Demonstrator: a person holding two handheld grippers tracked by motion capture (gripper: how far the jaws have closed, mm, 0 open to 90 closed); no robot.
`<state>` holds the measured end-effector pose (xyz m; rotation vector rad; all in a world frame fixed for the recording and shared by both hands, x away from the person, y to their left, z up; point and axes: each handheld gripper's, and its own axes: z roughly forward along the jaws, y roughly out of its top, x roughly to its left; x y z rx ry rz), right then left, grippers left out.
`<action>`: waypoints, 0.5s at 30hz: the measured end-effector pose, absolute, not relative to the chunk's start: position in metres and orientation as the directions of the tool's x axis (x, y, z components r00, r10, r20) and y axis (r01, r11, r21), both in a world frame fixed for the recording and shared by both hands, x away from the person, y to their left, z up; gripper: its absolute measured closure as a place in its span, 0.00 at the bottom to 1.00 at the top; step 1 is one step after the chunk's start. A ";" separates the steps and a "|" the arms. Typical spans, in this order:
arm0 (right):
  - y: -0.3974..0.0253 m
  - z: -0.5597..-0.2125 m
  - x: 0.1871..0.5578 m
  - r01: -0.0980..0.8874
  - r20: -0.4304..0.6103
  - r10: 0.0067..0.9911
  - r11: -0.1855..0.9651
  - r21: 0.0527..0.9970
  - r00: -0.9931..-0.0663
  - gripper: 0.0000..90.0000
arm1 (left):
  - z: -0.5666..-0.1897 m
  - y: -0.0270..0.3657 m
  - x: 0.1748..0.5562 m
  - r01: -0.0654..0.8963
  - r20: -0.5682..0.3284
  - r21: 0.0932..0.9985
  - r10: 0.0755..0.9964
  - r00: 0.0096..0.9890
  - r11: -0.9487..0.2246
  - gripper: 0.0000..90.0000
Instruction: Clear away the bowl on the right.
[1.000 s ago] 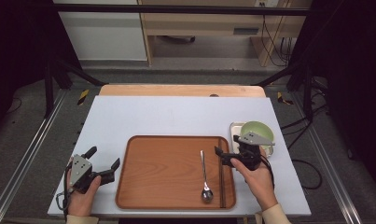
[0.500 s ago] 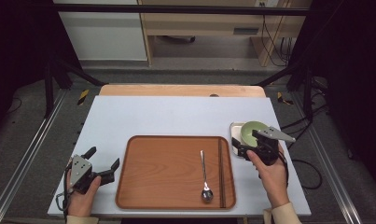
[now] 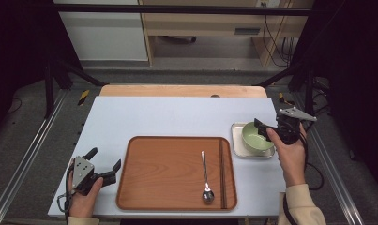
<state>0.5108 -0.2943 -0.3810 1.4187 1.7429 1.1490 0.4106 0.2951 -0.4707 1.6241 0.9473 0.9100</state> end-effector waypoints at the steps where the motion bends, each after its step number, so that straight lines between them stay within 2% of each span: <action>1: -0.301 -0.388 0.508 0.458 0.072 0.971 0.041 0.888 -0.228 0.16 | -0.471 0.295 0.412 0.151 0.113 0.970 0.905 0.410 -0.189 0.04; 11: -0.324 -0.403 0.506 0.509 0.131 0.977 -0.026 0.861 -0.171 0.24 | -0.469 0.290 0.410 0.138 0.127 0.970 0.900 0.418 -0.201 0.04; 15: -0.327 -0.405 0.509 0.531 0.120 0.979 -0.014 0.847 -0.167 0.29 | -0.470 0.288 0.411 0.137 0.134 0.968 0.895 0.425 -0.211 0.04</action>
